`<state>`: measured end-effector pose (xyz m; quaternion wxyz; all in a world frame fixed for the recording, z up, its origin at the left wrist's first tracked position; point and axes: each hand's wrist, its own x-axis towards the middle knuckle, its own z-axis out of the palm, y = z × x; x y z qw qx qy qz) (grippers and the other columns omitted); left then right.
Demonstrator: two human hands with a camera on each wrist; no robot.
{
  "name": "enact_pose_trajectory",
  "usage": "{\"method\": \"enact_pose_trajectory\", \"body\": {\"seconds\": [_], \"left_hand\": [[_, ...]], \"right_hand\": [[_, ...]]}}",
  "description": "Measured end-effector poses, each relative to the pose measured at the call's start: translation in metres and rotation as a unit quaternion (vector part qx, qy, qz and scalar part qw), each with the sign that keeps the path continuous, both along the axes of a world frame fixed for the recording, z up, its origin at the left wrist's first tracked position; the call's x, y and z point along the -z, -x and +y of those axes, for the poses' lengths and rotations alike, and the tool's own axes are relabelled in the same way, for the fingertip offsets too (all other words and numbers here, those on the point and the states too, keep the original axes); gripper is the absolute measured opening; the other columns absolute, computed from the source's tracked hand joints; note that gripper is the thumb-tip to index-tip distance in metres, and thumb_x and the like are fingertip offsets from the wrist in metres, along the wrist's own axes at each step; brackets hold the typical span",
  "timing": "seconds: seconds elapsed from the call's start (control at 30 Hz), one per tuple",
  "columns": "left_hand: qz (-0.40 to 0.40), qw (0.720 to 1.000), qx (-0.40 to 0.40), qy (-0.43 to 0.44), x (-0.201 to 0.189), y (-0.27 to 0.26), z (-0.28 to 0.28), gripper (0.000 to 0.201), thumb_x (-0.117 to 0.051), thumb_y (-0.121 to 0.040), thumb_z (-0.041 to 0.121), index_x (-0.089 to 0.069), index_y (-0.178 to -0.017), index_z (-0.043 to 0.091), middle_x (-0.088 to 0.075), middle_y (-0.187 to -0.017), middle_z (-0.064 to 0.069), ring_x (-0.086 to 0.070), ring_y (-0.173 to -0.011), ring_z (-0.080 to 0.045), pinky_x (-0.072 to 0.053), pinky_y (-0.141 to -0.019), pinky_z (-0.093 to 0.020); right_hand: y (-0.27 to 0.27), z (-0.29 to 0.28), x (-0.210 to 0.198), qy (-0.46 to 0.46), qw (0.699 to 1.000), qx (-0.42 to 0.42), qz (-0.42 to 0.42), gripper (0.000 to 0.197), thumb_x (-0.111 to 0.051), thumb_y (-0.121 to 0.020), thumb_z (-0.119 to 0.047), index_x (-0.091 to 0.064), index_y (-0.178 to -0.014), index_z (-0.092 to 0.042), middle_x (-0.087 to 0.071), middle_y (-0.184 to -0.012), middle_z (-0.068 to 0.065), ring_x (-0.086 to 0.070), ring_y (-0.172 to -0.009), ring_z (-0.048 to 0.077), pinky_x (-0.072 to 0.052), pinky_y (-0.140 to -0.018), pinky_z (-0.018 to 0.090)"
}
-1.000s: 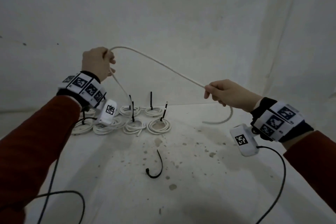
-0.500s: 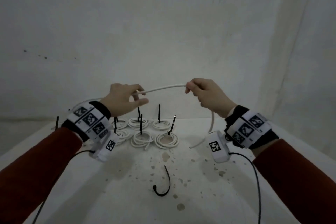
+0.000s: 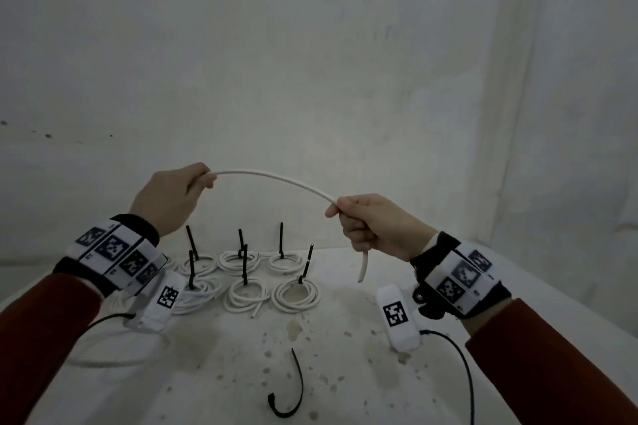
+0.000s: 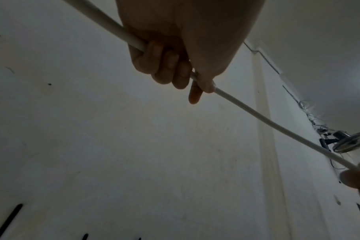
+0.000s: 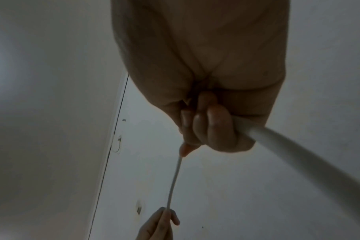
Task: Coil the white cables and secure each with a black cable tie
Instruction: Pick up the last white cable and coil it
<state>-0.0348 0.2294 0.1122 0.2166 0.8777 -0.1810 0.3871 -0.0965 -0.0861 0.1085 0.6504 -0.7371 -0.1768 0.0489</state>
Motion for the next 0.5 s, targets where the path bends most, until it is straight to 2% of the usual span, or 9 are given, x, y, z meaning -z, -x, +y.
{"method": "enact_pose_trajectory", "body": {"seconds": [0.13,0.23,0.3,0.37,0.43,0.5], "left_hand": [[-0.005,1.0,-0.023,0.007,0.001,-0.008,0.003,0.027,-0.042,-0.098,0.035,-0.057,-0.083,0.02,-0.045,-0.049,-0.003,-0.043,-0.045,-0.02,-0.031,-0.047,-0.027],[0.004,1.0,-0.023,0.01,0.001,-0.014,0.006,0.028,-0.041,-0.098,0.037,-0.059,-0.084,0.021,-0.045,-0.05,-0.004,-0.044,-0.045,-0.022,-0.033,-0.047,-0.028],[0.021,1.0,-0.006,0.009,0.001,-0.015,0.005,0.028,-0.041,-0.098,0.037,-0.059,-0.084,0.022,-0.045,-0.05,-0.004,-0.043,-0.046,-0.023,-0.033,-0.048,-0.029],[0.037,0.999,0.031,0.001,0.004,-0.014,0.002,0.027,-0.039,-0.098,0.038,-0.06,-0.087,0.024,-0.047,-0.053,-0.008,-0.045,-0.049,-0.027,-0.033,-0.05,-0.031],[0.043,0.997,0.061,0.001,0.007,-0.012,0.001,0.028,-0.037,-0.097,0.038,-0.06,-0.09,0.026,-0.054,-0.062,-0.016,-0.052,-0.057,-0.033,-0.038,-0.055,-0.033],[0.04,0.996,0.076,0.007,0.012,-0.009,0.002,0.03,-0.035,-0.096,0.04,-0.058,-0.086,0.025,-0.056,-0.065,-0.018,-0.053,-0.059,-0.033,-0.04,-0.056,-0.035]], "right_hand": [[0.01,-0.004,0.002,-0.007,0.998,-0.05,0.032,0.035,-0.036,-0.103,-0.025,-0.058,-0.085,-0.006,-0.03,-0.05,-0.004,-0.024,-0.041,0.009,-0.028,-0.043,0.02],[0.014,-0.01,-0.001,-0.082,0.987,-0.128,0.043,0.027,-0.04,-0.098,-0.028,-0.056,-0.085,-0.009,-0.033,-0.05,-0.006,-0.028,-0.042,0.008,-0.032,-0.045,0.021],[0.015,-0.013,-0.002,-0.172,0.966,-0.19,0.04,0.026,-0.038,-0.096,-0.027,-0.057,-0.09,-0.011,-0.04,-0.052,-0.008,-0.035,-0.043,0.007,-0.039,-0.048,0.021],[0.013,-0.014,-0.003,-0.27,0.936,-0.223,0.031,0.031,-0.034,-0.097,-0.028,-0.061,-0.092,-0.013,-0.047,-0.057,-0.007,-0.044,-0.048,0.008,-0.047,-0.056,0.023],[0.012,-0.013,-0.006,-0.362,0.902,-0.235,0.005,0.031,-0.037,-0.096,-0.03,-0.064,-0.091,-0.016,-0.054,-0.065,-0.006,-0.054,-0.059,0.011,-0.052,-0.068,0.026],[0.011,-0.014,-0.012,-0.451,0.867,-0.211,-0.02,0.027,-0.045,-0.092,-0.031,-0.067,-0.088,-0.016,-0.062,-0.074,-0.006,-0.062,-0.069,0.012,-0.054,-0.073,0.029]]}}
